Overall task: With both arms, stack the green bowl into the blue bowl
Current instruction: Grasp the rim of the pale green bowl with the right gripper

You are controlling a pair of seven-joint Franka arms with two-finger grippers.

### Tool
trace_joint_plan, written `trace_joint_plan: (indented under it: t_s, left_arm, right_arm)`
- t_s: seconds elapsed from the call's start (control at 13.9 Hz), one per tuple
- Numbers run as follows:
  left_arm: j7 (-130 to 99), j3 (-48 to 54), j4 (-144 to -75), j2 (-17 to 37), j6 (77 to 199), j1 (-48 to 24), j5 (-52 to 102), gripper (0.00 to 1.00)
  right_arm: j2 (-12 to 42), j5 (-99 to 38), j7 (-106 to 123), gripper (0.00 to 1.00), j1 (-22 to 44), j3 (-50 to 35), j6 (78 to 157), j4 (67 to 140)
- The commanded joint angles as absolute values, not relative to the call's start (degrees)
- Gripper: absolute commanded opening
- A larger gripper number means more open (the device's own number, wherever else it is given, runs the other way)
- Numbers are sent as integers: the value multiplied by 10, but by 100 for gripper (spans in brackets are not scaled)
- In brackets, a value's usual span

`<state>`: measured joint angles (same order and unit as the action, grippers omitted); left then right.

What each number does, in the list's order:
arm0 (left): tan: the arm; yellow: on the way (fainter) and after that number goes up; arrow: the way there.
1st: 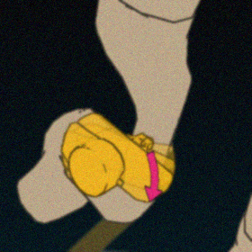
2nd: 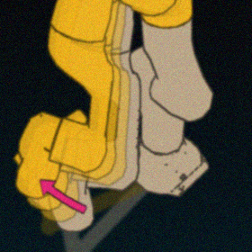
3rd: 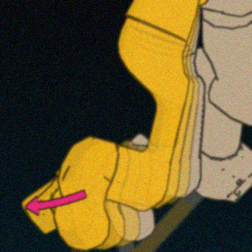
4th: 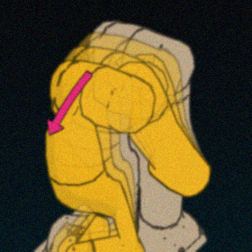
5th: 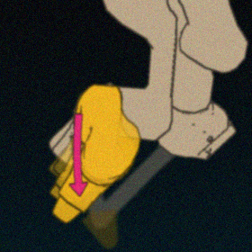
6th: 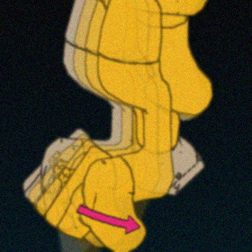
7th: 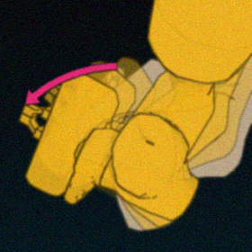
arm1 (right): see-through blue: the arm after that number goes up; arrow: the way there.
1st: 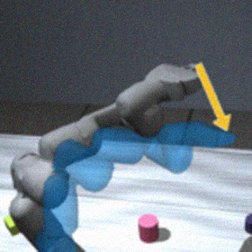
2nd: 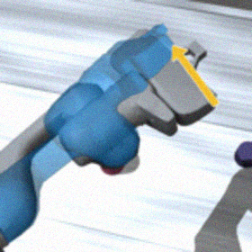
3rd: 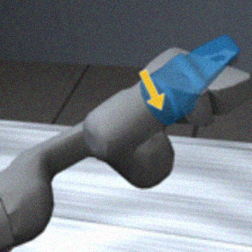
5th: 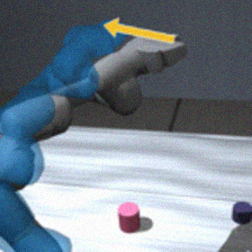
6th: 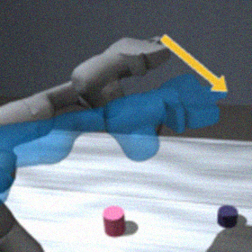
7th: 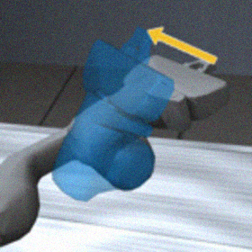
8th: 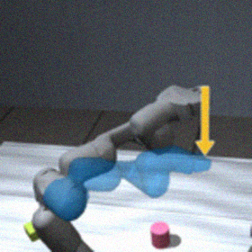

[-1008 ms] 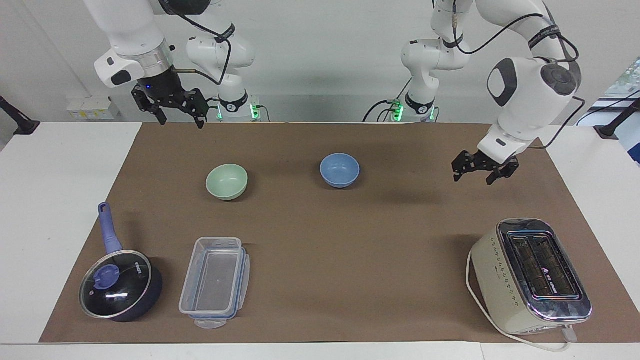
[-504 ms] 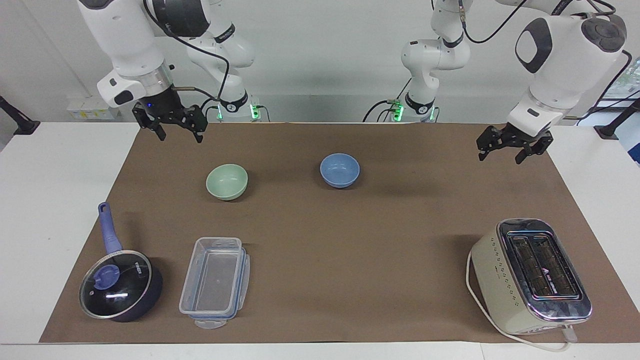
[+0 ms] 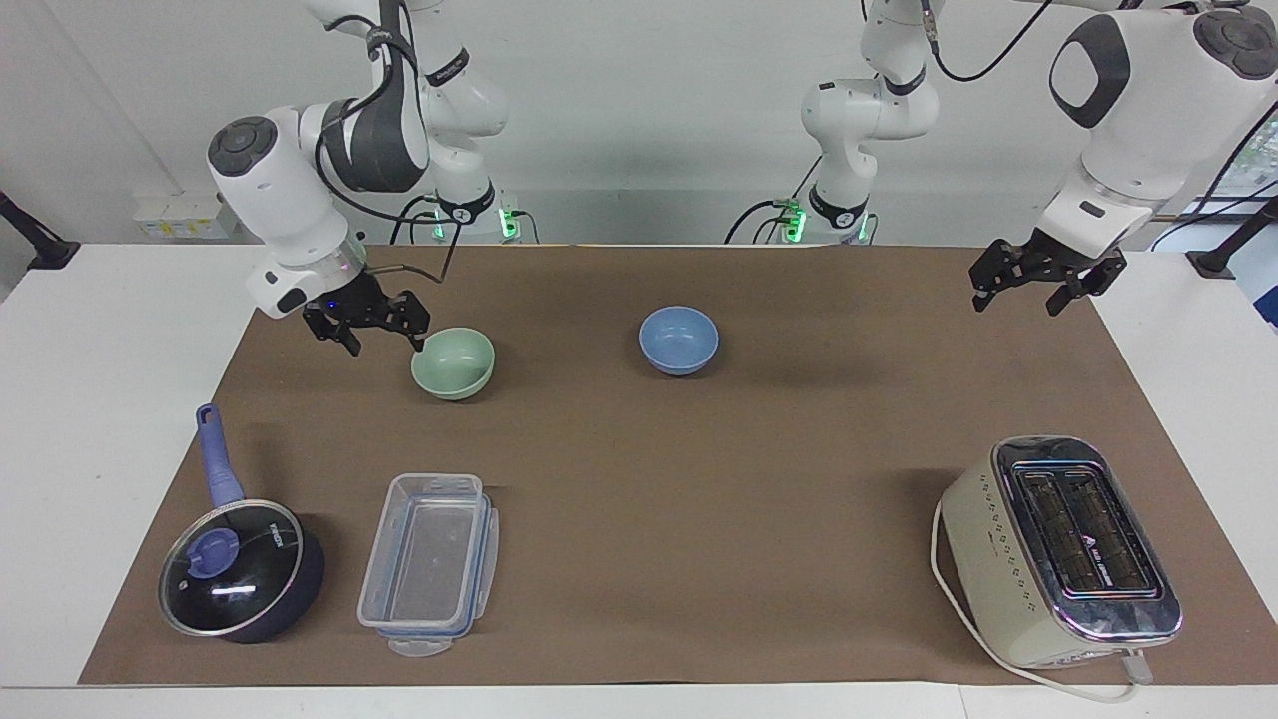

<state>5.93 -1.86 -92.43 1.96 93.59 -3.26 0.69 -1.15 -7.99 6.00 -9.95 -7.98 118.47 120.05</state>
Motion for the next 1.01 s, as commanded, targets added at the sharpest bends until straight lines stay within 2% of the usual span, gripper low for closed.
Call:
trace_joint_plan:
  t_s: [0.0, 0.65, 0.94]
  left_arm:
    - [46, -15, -918, 18, 931, -27, 0, 100]
    - [28, -14, -915, 12, 925, -30, -2, 100]
    - [28, -14, -915, 12, 925, -29, -1, 100]
  right_arm:
    - [-31, -105, 100, 100, -104, -83, 1238, 1266]
    - [20, -159, 222, 100, -121, -83, 1311, 1310]
    - [40, -178, 262, 95, -132, -83, 1320, 1313]
